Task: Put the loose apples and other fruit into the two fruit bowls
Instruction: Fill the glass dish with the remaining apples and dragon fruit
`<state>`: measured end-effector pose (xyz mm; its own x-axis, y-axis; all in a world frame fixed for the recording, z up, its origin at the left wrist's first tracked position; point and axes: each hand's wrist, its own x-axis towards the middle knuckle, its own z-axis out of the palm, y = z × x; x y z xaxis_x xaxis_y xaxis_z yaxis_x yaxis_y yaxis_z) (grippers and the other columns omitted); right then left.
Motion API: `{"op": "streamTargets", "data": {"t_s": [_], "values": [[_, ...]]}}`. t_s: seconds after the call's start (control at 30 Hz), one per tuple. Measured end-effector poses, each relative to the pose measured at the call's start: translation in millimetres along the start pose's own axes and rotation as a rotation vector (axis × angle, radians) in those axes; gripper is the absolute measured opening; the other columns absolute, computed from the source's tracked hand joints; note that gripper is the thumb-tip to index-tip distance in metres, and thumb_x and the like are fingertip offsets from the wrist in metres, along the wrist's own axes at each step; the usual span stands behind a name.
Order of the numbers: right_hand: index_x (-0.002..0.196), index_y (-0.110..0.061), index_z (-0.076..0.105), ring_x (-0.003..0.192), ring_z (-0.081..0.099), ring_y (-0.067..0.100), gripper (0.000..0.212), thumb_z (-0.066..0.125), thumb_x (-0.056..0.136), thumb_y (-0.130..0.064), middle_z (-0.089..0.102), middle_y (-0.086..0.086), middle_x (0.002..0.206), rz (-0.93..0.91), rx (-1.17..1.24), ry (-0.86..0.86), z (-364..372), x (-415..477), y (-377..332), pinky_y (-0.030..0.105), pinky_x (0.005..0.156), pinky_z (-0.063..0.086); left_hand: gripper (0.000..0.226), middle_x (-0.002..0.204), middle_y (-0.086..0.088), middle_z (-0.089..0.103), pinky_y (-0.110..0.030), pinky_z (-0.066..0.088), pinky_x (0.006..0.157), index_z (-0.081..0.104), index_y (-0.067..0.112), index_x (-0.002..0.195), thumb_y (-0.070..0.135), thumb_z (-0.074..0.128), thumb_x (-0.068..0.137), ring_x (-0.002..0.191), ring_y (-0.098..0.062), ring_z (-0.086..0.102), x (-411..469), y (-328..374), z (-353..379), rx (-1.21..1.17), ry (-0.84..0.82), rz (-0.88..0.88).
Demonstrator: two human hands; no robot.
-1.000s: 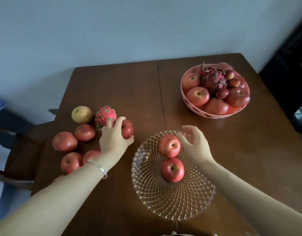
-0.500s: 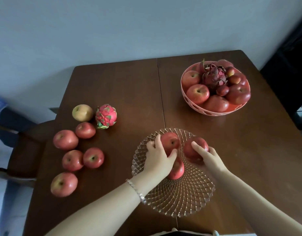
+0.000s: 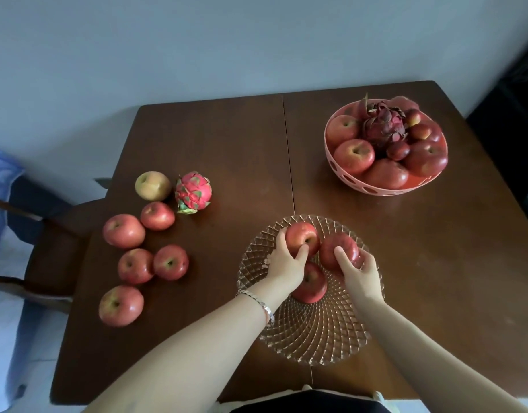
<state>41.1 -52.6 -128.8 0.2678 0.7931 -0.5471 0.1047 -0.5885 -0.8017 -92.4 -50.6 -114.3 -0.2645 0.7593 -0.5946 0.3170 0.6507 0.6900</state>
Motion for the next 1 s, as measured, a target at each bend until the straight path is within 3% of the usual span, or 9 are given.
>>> {"op": "streamTargets", "data": {"t_s": [0.1,0.23,0.33,0.43,0.57,0.63,0.77,0.83,1.0], "values": [[0.132,-0.018,0.039,0.099,0.054,0.021,0.063,0.061,0.081,-0.048,0.050,-0.002,0.108,-0.040,-0.158,0.011,1.7,-1.1,2.8,0.037,0.088,0.044,0.058,0.134,-0.011,0.038,-0.052,0.049,0.091,0.015,0.040,0.141,0.045,0.045,0.091,0.118,-0.033,0.045,-1.3,1.5,-1.9,-0.038,0.018,-0.020],[0.129,-0.014,0.041,0.091,0.054,0.018,0.064,0.060,0.080,-0.050,0.050,-0.003,0.100,-0.024,-0.208,0.012,2.1,-0.2,2.0,0.031,0.080,0.039,0.057,0.133,-0.009,0.036,-0.044,0.055,0.057,0.015,0.044,0.139,0.047,0.046,0.090,0.117,-0.036,0.044,-1.2,0.2,-2.7,-0.065,-0.013,-0.059],[0.122,-0.009,0.046,0.088,0.053,0.018,0.062,0.061,0.079,-0.051,0.055,-0.001,0.098,-0.017,-0.251,0.017,0.4,3.0,-1.4,0.029,0.079,0.039,0.060,0.138,-0.010,0.038,-0.052,0.053,0.082,0.014,0.039,0.141,0.046,0.046,0.091,0.120,-0.036,0.046,-0.1,-0.9,-3.8,-0.030,-0.032,-0.061],[0.120,-0.007,0.050,0.090,0.064,0.025,0.066,0.063,0.076,-0.055,0.064,0.008,0.105,0.004,-0.268,-0.032,-1.3,8.4,-4.5,0.037,0.088,0.049,0.066,0.145,-0.012,0.038,-0.042,0.038,0.103,0.012,0.021,0.146,0.048,0.040,0.092,0.127,-0.032,0.043,-1.2,-3.1,-15.0,0.080,0.015,0.027],[0.125,-0.015,0.040,0.091,0.065,0.029,0.068,0.067,0.074,-0.050,0.051,0.003,0.107,-0.010,-0.208,-0.054,-0.2,7.6,-7.6,0.047,0.087,0.052,0.050,0.135,-0.014,0.043,-0.039,0.035,0.100,0.039,0.010,0.134,0.026,0.051,0.088,0.123,-0.030,0.042,-3.7,-18.9,-68.4,0.339,0.493,0.388],[0.124,-0.017,0.040,0.096,0.063,0.033,0.066,0.068,0.074,-0.050,0.047,0.002,0.106,-0.019,-0.228,-0.060,-0.5,6.2,-8.4,0.049,0.088,0.051,0.057,0.139,-0.019,0.038,-0.041,0.031,0.104,0.041,0.006,0.133,0.014,0.058,0.079,0.126,-0.036,0.037,5.4,-38.4,-103.4,0.543,0.625,0.405],[0.123,-0.015,0.042,0.094,0.064,0.034,0.067,0.069,0.073,-0.050,0.052,0.005,0.109,-0.036,-0.270,-0.063,-3.1,7.1,-11.3,0.050,0.087,0.051,0.079,0.154,-0.015,0.008,-0.042,0.020,0.112,0.018,0.019,0.145,0.031,0.063,0.081,0.140,-0.035,0.013,20.3,-80.1,-157.3,1.010,0.343,-0.014],[0.121,-0.014,0.044,0.088,0.066,0.031,0.065,0.070,0.072,-0.049,0.053,0.005,0.108,-0.036,-0.281,-0.061,-4.3,8.0,-13.8,0.049,0.084,0.053,0.075,0.153,-0.014,0.011,-0.040,0.025,0.109,0.019,0.025,0.144,0.027,0.062,0.083,0.136,-0.037,0.021,24.2,-88.1,-166.2,1.129,0.256,-0.071],[0.111,-0.016,0.045,0.074,0.066,0.024,0.055,0.075,0.071,-0.037,0.058,0.010,0.108,0.081,-0.163,-0.096,-8.0,9.7,-23.3,0.037,0.063,0.057,0.074,0.134,-0.012,0.038,-0.042,0.040,0.091,0.033,0.023,0.137,0.027,0.072,0.074,0.114,-0.039,0.041,12.7,-63.3,-158.2,0.883,0.370,-0.005]]}}
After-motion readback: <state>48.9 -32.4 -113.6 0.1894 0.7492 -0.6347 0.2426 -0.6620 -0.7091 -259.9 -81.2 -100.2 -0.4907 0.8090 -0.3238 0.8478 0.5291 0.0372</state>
